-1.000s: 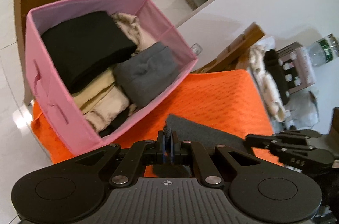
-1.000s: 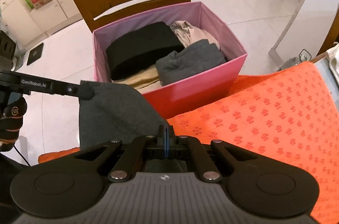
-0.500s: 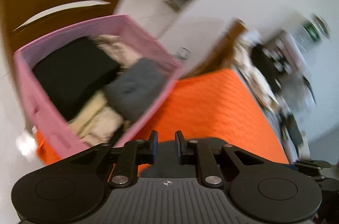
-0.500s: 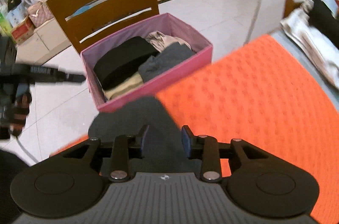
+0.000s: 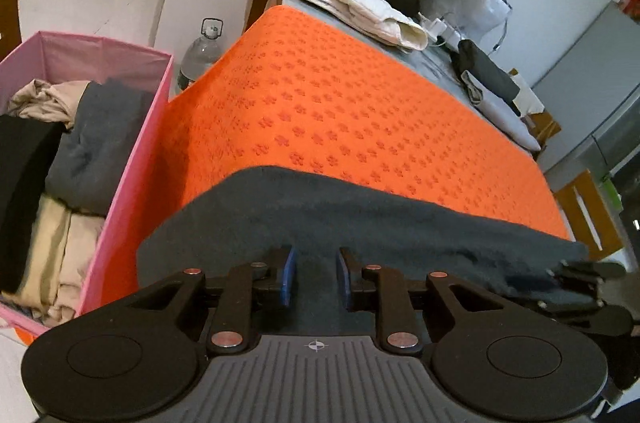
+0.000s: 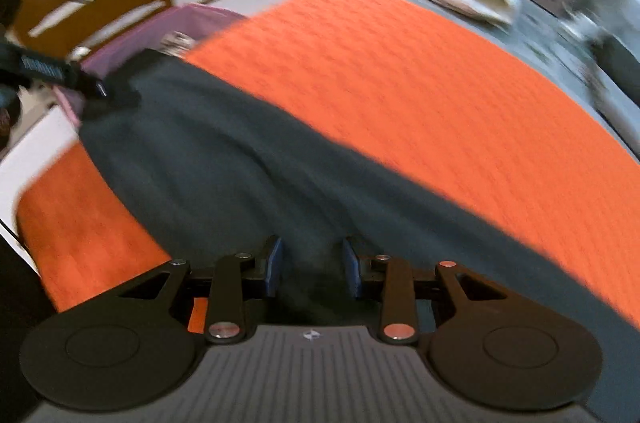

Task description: Fold clothes

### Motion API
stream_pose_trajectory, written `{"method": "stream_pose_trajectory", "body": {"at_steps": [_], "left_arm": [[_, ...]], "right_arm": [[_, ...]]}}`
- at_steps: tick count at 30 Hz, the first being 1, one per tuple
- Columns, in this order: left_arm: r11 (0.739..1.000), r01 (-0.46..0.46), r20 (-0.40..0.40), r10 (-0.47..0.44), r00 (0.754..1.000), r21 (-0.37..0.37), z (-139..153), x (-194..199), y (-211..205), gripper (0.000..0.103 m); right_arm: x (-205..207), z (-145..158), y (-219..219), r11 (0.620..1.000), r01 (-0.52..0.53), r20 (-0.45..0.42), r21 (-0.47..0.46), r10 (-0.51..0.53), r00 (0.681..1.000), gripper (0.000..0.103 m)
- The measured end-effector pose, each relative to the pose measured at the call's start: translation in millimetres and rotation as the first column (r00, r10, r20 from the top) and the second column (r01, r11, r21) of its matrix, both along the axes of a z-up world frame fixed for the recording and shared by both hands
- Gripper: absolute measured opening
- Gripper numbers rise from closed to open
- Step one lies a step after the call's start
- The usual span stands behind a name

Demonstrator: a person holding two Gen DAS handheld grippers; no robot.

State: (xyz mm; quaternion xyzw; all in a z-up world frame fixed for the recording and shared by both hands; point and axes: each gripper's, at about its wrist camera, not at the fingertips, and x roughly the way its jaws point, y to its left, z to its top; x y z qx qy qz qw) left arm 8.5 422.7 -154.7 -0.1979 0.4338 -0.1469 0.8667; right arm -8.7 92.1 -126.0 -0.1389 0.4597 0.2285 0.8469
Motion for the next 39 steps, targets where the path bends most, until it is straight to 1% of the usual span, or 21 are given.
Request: {"method": "stream_pose_trajectory", "body": {"at_steps": [2, 4, 6, 7, 8, 10, 11, 12, 14, 17, 19, 22, 25, 27, 29, 30, 31, 33, 35, 36, 39], "left_arm": [[1.0, -0.001, -0.014, 0.001, 1.0, 0.005, 1.6, 2.3, 1.3, 0.024], [1.0, 0.003, -0.022, -0.003, 1.0, 0.031, 6.4, 3.6, -1.2, 0.025], [0.998, 0.027, 0.003, -0.027, 1.0, 0.056, 16.0, 7.0, -9.8, 0.027], [0.997, 0.042, 0.021, -0.044, 0.999, 0.068, 21.0, 8.8, -14.7, 0.03], [0.995, 0.066, 0.041, -0.07, 0.997, 0.08, 25.6, 11.5, -21.1, 0.032], [0.985, 0.137, 0.08, -0.146, 0.986, 0.105, 33.0, 20.0, -38.0, 0.042], [0.978, 0.176, 0.093, -0.187, 0.978, 0.115, 35.8, 25.1, -47.8, 0.043], [0.967, 0.221, 0.104, -0.234, 0.967, 0.124, 38.1, 30.3, -58.3, 0.044], [0.938, 0.315, 0.118, -0.333, 0.936, 0.147, 40.3, 40.6, -80.0, 0.045], [0.88, 0.442, 0.112, -0.464, 0.879, 0.175, 37.0, 56.9, -111.0, 0.046], [0.836, 0.515, 0.098, -0.538, 0.837, 0.191, 32.7, 66.9, -129.6, 0.045], [0.779, 0.598, 0.076, -0.618, 0.782, 0.189, 26.4, 73.9, -150.7, 0.044], [0.721, 0.669, 0.055, -0.686, 0.725, 0.18, 20.6, 77.5, -170.3, 0.044], [0.699, 0.685, 0.05, -0.706, 0.706, 0.206, 16.4, 77.8, -181.0, 0.043], [0.693, 0.686, 0.053, -0.711, 0.701, 0.219, 11.8, 78.2, -186.4, 0.032], [0.693, 0.684, 0.059, -0.711, 0.701, 0.228, 11.1, 78.9, -187.4, 0.015], [0.694, 0.68, 0.067, -0.71, 0.701, 0.237, 11.2, 80.2, -187.9, 0.004], [0.705, 0.664, 0.087, -0.699, 0.71, 0.247, 13.4, 82.4, -186.6, 0.003], [0.728, 0.639, 0.105, -0.676, 0.73, 0.248, 16.7, 86.2, -184.1, 0.002], [0.742, 0.625, 0.111, -0.662, 0.742, 0.242, 18.3, 89.0, -182.6, 0.002], [0.794, 0.563, 0.124, -0.598, 0.792, 0.232, 21.7, 101.4, -178.6, 0.002]], "right_arm": [[-12.1, -3.0, -24.7, 0.998, 0.064, 0.001, 0.008, -0.064, 0.998, 0.042], [-24.5, -4.9, -48.6, 0.992, 0.123, 0.003, 0.018, -0.123, 0.992, 0.047], [-35.9, -6.5, -68.1, 0.986, 0.169, 0.009, 0.009, -0.169, 0.985, 0.051], [-39.6, -6.7, -75.9, 0.981, 0.195, 0.009, 0.005, -0.196, 0.981, 0.051], [-42.2, -6.2, -82.5, 0.975, 0.223, 0.004, -0.002, -0.223, 0.975, 0.051], [-47.7, -2.9, -93.1, 0.964, 0.266, 0.014, 0.004, -0.266, 0.964, 0.051], [-50.4, -0.1, -96.1, 0.959, 0.282, 0.021, 0.017, -0.282, 0.959, 0.05], [-52.9, 1.9, -97.4, 0.956, 0.292, 0.024, 0.032, -0.293, 0.956, 0.05], [-56.6, 5.0, -96.4, 0.953, 0.297, 0.032, 0.055, -0.299, 0.954, 0.05], [-59.0, 9.8, -92.0, 0.952, 0.294, 0.046, 0.089, -0.299, 0.953, 0.05], [-60.0, 12.5, -86.0, 0.95, 0.291, 0.054, 0.114, -0.298, 0.953, 0.05], [-61.0, 17.2, -74.9, 0.95, 0.281, 0.066, 0.134, -0.291, 0.954, 0.05], [-66.1, 19.2, -70.0, 0.947, 0.291, 0.066, 0.134, -0.301, 0.951, 0.05], [-70.7, 18.8, -70.6, 0.939, 0.314, 0.059, 0.141, -0.325, 0.944, 0.05], [-78.0, 17.2, -73.4, 0.927, 0.345, 0.05, 0.145, -0.356, 0.933, 0.05], [-81.1, 15.9, -74.9, 0.921, 0.361, 0.046, 0.146, -0.371, 0.927, 0.05], [-84.0, 14.5, -76.5, 0.914, 0.377, 0.041, 0.147, -0.387, 0.921, 0.05], [-87.7, 12.1, -78.8, 0.903, 0.402, 0.034, 0.153, -0.412, 0.911, 0.05], [-89.8, 9.7, -79.7, 0.896, 0.415, 0.031, 0.16, -0.424, 0.905, 0.05], [-90.0, 8.7, -79.7, 0.895, 0.416, 0.03, 0.163, -0.426, 0.904, 0.05], [-89.9, 7.2, -76.1, 0.9, 0.4, 0.03, 0.173, -0.411, 0.911, 0.05]]}}
